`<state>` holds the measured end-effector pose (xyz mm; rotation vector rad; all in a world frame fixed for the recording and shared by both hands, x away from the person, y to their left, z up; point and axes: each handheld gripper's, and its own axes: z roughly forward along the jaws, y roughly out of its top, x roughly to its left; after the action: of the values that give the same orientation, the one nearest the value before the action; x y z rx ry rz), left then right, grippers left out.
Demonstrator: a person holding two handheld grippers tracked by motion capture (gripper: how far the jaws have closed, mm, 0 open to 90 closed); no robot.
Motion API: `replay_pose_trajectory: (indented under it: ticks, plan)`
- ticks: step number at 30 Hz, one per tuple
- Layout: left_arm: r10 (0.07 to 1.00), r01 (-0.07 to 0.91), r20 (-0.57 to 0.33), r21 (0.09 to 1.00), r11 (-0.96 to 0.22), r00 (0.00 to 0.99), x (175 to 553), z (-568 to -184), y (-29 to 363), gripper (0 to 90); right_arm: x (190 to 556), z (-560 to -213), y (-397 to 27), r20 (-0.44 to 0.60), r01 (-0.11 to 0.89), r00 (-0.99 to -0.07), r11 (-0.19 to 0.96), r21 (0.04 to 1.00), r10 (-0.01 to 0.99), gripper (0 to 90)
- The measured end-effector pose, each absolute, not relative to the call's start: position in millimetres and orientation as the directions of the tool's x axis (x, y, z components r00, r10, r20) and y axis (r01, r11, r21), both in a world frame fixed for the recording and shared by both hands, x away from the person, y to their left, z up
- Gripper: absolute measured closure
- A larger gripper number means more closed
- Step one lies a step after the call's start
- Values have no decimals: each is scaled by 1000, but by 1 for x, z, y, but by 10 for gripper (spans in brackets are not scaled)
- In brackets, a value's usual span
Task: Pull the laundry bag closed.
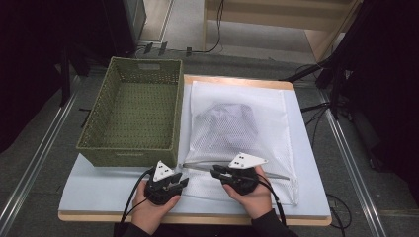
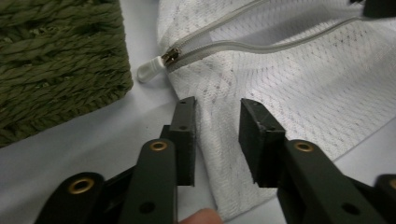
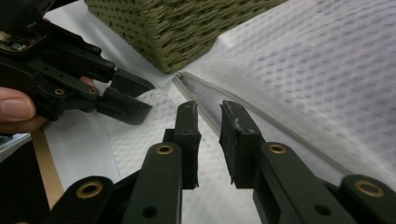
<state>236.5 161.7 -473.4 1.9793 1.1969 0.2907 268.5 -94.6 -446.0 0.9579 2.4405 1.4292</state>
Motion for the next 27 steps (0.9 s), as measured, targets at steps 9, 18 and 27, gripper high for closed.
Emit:
replay_pose_trajectory:
  ticks: [9, 18, 27]
  plan:
    - [798, 629, -193, 727, -274, 571, 228, -471, 168, 585, 280, -464, -60, 183, 459, -794, 374, 806, 580, 667]
    - [806, 622, -166, 728, -288, 568, 225, -468, 180, 599, 291, -468, -32, 200, 463, -809, 390, 796, 552, 600]
    - [800, 635, -191, 720, -279, 568, 227, -469, 181, 574, 289, -477, -24, 196, 481, -824, 475, 737, 531, 898]
